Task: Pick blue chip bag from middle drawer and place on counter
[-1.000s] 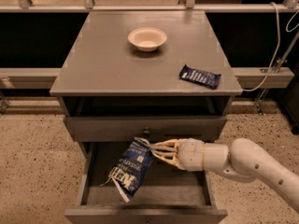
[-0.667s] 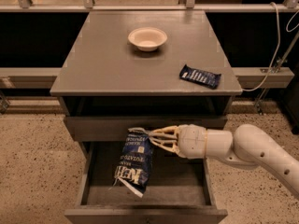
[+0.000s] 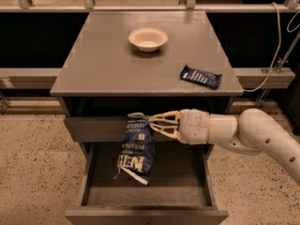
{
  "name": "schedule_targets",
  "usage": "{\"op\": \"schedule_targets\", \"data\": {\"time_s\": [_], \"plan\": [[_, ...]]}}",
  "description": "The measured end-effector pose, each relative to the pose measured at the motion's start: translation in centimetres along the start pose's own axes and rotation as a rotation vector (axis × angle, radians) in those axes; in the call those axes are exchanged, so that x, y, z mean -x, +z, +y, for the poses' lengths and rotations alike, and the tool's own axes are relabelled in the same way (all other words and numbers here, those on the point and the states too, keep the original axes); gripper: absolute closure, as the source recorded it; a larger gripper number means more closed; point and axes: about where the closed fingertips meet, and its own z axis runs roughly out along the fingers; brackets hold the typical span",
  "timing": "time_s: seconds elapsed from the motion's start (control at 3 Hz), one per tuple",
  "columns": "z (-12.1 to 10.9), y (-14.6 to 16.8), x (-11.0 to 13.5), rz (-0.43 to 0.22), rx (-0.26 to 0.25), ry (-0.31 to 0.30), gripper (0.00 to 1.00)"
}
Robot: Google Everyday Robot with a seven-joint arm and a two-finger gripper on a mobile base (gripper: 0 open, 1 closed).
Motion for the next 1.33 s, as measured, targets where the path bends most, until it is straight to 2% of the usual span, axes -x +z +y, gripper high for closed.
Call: {"op": "schedule_targets", "data": {"time_s": [0.33,0.67,1.0,1.33], "plan": [[0.0,0.0,0.0,0.0,0.0,0.0,1.0],[-2.0,0.6,1.4,-0.07,-0.008,-0.043,1.0],[-5.6,1.7,5.1,-0.218,-0.024,-0.121,1.0],[-10.0,2.2,9.8,-0.321,-0.03,-0.226,1.0]]}}
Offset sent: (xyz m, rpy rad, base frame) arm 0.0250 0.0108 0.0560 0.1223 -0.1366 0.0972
